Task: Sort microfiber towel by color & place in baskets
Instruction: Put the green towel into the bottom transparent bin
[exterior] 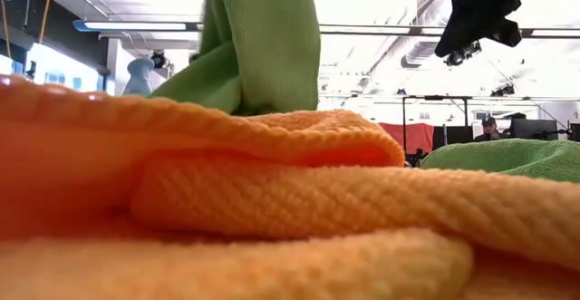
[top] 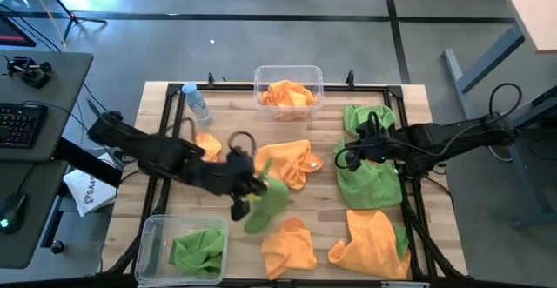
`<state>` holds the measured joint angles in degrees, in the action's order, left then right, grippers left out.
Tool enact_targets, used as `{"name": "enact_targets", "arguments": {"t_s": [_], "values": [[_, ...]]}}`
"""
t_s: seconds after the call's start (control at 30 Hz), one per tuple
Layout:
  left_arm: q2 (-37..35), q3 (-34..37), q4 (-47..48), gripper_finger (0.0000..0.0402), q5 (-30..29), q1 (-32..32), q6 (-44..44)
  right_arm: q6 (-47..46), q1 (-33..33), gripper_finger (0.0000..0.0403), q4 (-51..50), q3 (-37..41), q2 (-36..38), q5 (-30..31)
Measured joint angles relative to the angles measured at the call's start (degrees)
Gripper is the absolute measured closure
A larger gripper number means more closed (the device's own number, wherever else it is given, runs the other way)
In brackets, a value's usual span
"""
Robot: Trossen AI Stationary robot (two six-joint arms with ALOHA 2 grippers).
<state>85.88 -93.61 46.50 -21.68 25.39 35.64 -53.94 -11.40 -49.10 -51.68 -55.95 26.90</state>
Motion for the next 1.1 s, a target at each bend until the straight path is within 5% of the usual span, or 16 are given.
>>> {"name": "enact_targets", "arguments": {"t_s": [0.37, 0.67, 1.1], "values": [[-9.1, -0.5, 16.5, 0.0401, -7.5, 3.5, 19.0, -9.1, -1.9, 0.0403, -0.3, 0.0, -1.1, 0.0], [-9.0, -16.3, 42.8, 0.0401, -7.9, 9.8, 30.7, -16.3, -3.8, 0.0403, -2.9, 0.0, -1.4, 0.0], [-8.8, -34.5, 43.5, 0.0401, -2.8, 15.5, 34.8, -15.0, -3.8, 0.0403, -3.2, 0.0, -4.2, 0.5]]}}
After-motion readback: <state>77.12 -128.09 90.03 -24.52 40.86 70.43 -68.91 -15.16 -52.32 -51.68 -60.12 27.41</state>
